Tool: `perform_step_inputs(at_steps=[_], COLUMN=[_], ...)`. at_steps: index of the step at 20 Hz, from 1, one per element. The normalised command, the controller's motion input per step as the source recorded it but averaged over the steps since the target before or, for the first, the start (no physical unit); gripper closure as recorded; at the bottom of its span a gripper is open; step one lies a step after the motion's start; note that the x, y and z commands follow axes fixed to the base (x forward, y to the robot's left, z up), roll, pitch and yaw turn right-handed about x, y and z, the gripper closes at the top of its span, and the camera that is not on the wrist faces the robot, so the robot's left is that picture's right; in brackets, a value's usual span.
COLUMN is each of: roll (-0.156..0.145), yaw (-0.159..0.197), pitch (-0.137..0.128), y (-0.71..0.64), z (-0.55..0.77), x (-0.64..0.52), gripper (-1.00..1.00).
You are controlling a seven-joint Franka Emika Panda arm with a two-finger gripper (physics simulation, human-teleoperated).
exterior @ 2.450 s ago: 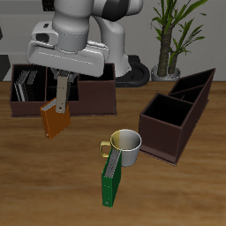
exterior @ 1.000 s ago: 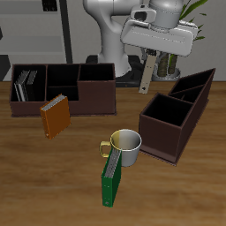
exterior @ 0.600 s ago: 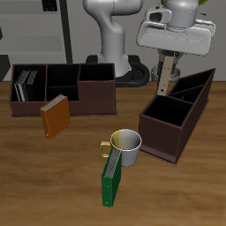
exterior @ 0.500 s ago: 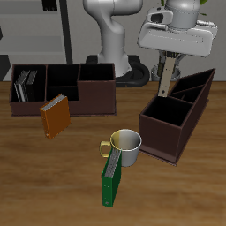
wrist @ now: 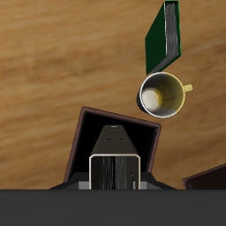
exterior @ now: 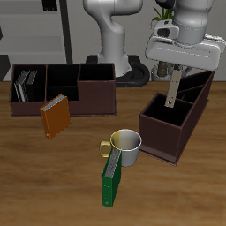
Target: Place the striped book into the back desk caddy's left compartment and place the black book into the back desk caddy's left compartment and place the yellow book into the left desk caddy's right compartment
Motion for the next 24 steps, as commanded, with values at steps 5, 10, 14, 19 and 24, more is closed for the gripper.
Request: perform_step_inputs(at_steps=[5, 10, 14, 19, 24], roll=[0.023, 0.006, 0.024, 0.023, 0.002], yaw=[0.024, -0.048, -0.023, -0.019, 0.012], pitch=[-0.030, -0.033, 0.038, 0.020, 0.023], y=[0.31, -0.11, 0.05, 0.01, -0.04], z=[-0.20, -0.24, -0.29, -0.16, -0.23], x=[-0.06, 0.10, 0.04, -0.01, 0.06], gripper=[1.00, 1.00, 1.00, 1.00, 1.00])
